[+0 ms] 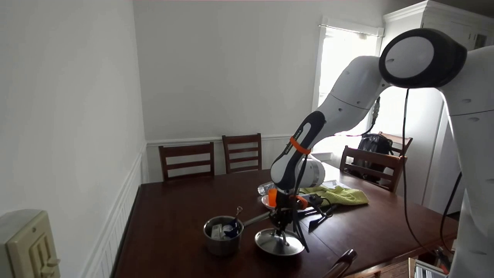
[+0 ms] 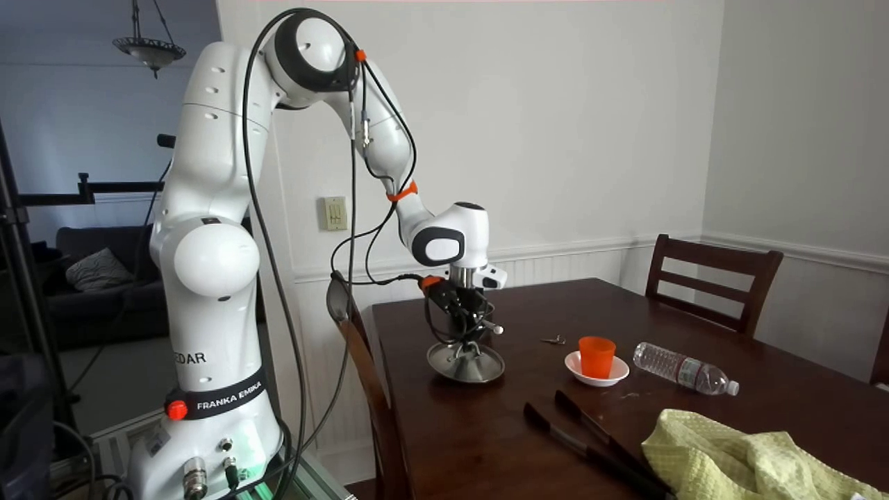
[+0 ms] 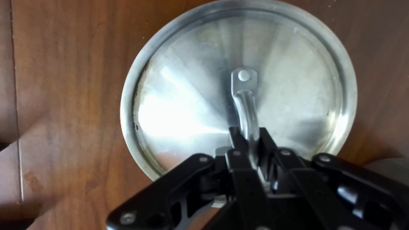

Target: Remove the lid from the pot and put it on the table

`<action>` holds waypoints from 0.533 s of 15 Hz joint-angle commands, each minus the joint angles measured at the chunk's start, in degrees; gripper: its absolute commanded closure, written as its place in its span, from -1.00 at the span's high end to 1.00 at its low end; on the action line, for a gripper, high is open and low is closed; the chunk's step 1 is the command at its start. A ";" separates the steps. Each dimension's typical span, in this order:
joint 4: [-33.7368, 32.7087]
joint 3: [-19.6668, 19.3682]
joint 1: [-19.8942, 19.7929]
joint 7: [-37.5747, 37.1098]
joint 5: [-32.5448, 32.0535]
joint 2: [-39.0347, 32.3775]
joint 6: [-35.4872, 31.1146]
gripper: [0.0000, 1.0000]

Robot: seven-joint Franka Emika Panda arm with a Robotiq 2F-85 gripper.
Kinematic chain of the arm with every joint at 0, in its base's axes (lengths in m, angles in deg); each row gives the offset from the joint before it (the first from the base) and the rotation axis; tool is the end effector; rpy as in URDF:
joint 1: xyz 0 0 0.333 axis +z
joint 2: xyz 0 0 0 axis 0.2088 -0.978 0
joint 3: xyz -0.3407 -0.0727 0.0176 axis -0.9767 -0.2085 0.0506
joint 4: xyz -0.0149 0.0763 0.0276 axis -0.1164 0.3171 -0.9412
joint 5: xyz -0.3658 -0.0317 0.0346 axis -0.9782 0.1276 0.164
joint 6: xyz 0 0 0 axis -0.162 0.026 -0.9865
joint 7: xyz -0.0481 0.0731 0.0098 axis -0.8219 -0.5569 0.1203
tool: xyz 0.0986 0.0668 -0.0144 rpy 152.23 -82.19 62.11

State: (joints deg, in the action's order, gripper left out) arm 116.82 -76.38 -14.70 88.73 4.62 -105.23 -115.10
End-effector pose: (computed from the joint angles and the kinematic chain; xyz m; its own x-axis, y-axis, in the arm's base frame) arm 0.4923 -0.0872 0.2282 0.9433 -0.3314 0.0202 -0.3266 -0.9371 -0.1234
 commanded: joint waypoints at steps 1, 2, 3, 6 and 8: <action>-4.59 1.68 -1.66 -3.98 -4.65 -3.37 3.59 -0.93; -5.28 1.68 -1.56 -4.86 -5.58 -3.95 4.29 -0.93; -5.67 1.47 -1.23 -6.06 -6.51 -4.27 4.35 -0.20; -5.83 1.50 -0.87 -8.00 -8.50 -3.49 6.21 0.06; -5.09 1.89 -0.62 -7.63 -10.34 -0.42 13.06 0.36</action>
State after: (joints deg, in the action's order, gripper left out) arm 111.62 -75.30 -14.90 82.91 -2.17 -108.81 -109.51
